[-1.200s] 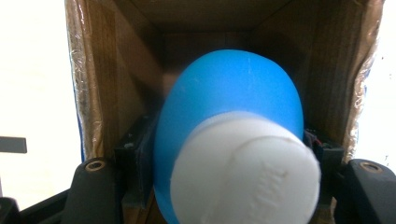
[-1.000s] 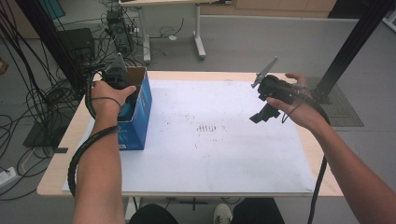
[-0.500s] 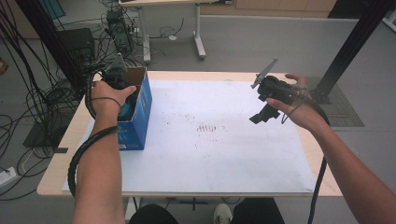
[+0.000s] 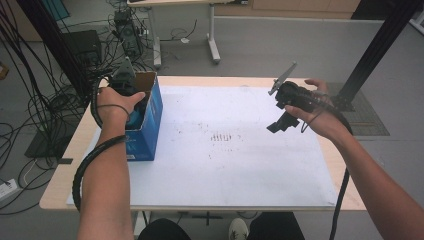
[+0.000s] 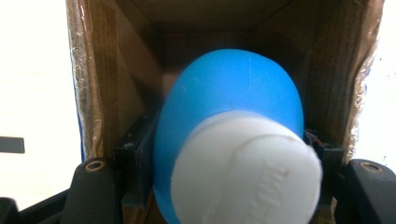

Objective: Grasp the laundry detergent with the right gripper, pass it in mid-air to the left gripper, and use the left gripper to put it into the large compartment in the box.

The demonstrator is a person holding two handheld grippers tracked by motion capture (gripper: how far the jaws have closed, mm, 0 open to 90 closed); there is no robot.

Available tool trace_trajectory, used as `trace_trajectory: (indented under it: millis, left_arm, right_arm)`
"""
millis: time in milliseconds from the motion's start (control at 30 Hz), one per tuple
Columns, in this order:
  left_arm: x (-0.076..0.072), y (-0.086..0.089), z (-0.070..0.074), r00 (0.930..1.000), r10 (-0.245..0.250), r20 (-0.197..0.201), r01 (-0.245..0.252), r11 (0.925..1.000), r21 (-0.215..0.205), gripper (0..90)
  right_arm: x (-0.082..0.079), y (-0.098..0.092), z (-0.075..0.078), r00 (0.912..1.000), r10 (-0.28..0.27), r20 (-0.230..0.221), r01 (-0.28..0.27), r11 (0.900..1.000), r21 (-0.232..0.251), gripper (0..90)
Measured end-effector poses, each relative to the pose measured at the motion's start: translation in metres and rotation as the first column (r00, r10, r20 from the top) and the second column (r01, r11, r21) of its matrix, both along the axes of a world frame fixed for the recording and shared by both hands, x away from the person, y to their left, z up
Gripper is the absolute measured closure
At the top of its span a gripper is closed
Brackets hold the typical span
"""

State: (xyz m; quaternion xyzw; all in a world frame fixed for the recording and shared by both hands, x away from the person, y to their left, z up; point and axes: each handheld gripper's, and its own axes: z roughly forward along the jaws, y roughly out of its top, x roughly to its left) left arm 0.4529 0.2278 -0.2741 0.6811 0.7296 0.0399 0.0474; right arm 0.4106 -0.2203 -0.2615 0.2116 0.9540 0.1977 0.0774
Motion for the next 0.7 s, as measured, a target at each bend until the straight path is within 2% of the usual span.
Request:
trace_trajectory:
  millis: [700]
  left_arm:
    - [-0.0009,0.0007,0.0002,1.0000,0.004,0.003,-0.004,1.0000,-0.002,34.1]
  right_arm:
    - [-0.0010,-0.0017,0.0013,1.0000,-0.002,0.003,0.002,1.000,0.002,5.2]
